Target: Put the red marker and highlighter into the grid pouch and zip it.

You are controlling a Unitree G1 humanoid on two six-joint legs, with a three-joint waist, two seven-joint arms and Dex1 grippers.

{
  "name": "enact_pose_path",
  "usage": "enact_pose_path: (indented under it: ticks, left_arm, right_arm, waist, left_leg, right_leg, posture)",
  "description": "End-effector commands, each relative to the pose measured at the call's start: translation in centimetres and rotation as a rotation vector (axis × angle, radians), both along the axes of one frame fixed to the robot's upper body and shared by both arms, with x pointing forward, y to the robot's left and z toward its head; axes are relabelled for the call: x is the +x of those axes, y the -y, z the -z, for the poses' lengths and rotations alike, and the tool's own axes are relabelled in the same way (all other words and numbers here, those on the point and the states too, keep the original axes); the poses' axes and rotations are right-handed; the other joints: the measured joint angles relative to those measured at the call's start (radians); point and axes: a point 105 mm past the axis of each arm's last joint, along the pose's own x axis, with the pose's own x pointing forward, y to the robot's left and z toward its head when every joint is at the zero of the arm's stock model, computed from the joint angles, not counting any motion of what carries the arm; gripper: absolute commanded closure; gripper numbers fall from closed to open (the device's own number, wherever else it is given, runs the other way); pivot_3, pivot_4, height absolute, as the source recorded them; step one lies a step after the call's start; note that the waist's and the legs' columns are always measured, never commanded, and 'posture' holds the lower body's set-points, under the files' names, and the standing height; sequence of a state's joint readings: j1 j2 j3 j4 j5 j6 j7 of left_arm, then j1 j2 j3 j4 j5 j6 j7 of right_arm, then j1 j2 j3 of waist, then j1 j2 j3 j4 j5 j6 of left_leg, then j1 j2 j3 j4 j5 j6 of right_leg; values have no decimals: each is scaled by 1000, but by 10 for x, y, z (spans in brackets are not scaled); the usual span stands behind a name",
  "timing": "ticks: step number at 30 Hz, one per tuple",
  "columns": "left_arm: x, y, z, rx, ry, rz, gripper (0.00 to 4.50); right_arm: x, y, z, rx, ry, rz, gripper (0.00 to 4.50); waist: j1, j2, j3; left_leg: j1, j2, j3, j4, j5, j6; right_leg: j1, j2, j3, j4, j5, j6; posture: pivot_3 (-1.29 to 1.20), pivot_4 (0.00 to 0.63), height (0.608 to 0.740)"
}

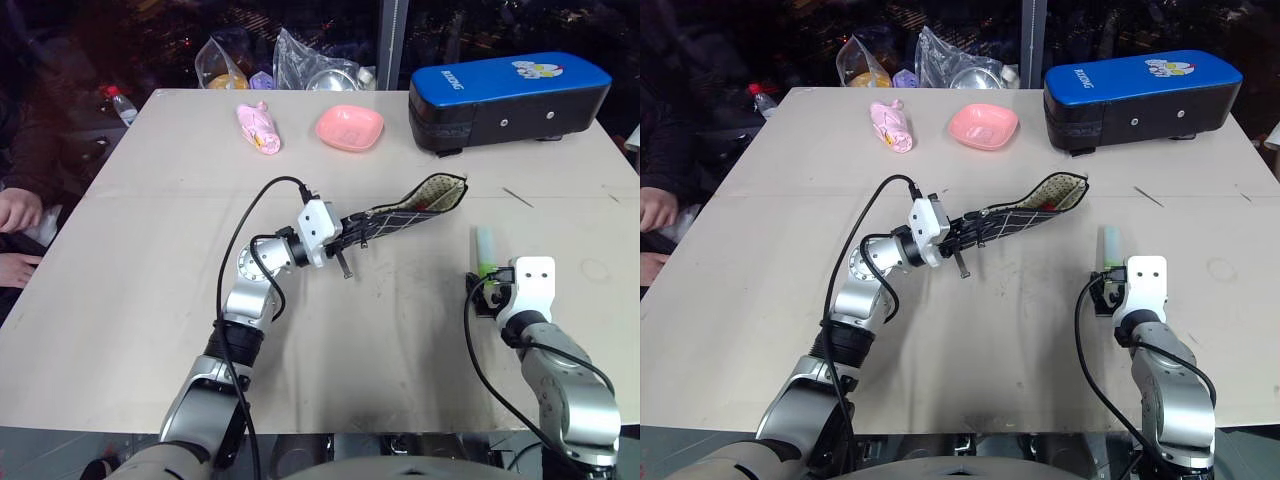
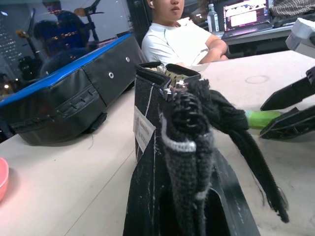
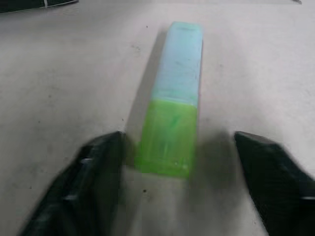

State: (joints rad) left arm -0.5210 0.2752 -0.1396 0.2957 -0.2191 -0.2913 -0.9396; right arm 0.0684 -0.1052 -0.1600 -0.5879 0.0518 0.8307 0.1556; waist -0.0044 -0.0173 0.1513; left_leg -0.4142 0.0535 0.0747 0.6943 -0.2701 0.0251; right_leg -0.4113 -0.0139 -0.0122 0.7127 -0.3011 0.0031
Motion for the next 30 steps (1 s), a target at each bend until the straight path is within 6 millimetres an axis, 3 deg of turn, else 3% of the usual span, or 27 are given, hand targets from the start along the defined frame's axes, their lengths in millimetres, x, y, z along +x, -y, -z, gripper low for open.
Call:
enact_pose_path:
  ticks: [1, 4, 9, 12, 14, 18, 21, 30]
  left_arm:
    - [-3, 0, -8, -15, 36, -3, 4500]
    - [-4, -1, -8, -17, 34, -13, 4500]
    - [-4, -1, -6, -13, 32, -18, 4500]
    - [-4, 0, -5, -9, 31, -12, 4500]
    - [-5, 0, -4, -4, 32, -6, 4500]
    - [-6, 2, -3, 1, 33, 8, 4500]
    - [-7, 4, -3, 14, 44, 23, 4500]
    - [-18, 16, -5, 37, 80, 104, 4500]
  right_arm:
    - [3, 4, -11, -47, 41, -25, 2449]
    - [1, 21, -23, -118, 53, -35, 3707]
    - [2, 45, -71, -279, 146, -164, 3710]
    - [-1, 46, -110, -480, 209, -370, 3710]
    - [-4, 40, -124, -618, 222, -515, 3710]
    - [-9, 26, -128, -808, 188, -750, 3710]
    - [2, 7, -137, -975, 238, -908, 3710]
    - [29, -14, -127, -1232, 250, -1146, 3710]
  waist:
    - [0, 0, 0]
    - [1, 0, 0]
    - [0, 0, 0]
    - [-4, 1, 0]
    - [-6, 1, 1]
    - [-6, 0, 1]
    - [-12, 0, 1]
    - [-1, -1, 1]
  left_leg:
    - [0, 0, 0, 0, 0, 0]
    - [0, 0, 0, 0, 0, 0]
    - [0, 0, 0, 0, 0, 1]
    - [0, 0, 0, 0, -2, 4]
    - [0, 0, -1, -1, -3, 5]
    - [0, 0, -1, -2, -3, 5]
    - [0, 0, 0, -2, -3, 5]
    - [0, 0, 1, -1, 0, 0]
  right_leg:
    - [0, 0, 0, 0, 0, 0]
    - [0, 0, 0, 0, 0, 0]
    - [0, 0, 0, 0, 0, 0]
    - [0, 2, 0, 0, 0, 0]
    - [0, 4, 0, -1, 0, 0]
    - [0, 5, 0, -2, 0, 0]
    - [1, 4, 1, -2, 0, 0]
    - [0, 0, 1, -3, 0, 0]
  posture:
    - [0, 150, 716]
    - [0, 150, 716]
    - [0, 150, 716]
    - [0, 150, 716]
    - [0, 150, 716]
    - [0, 150, 716]
    - [0, 150, 716]
    - [0, 150, 716]
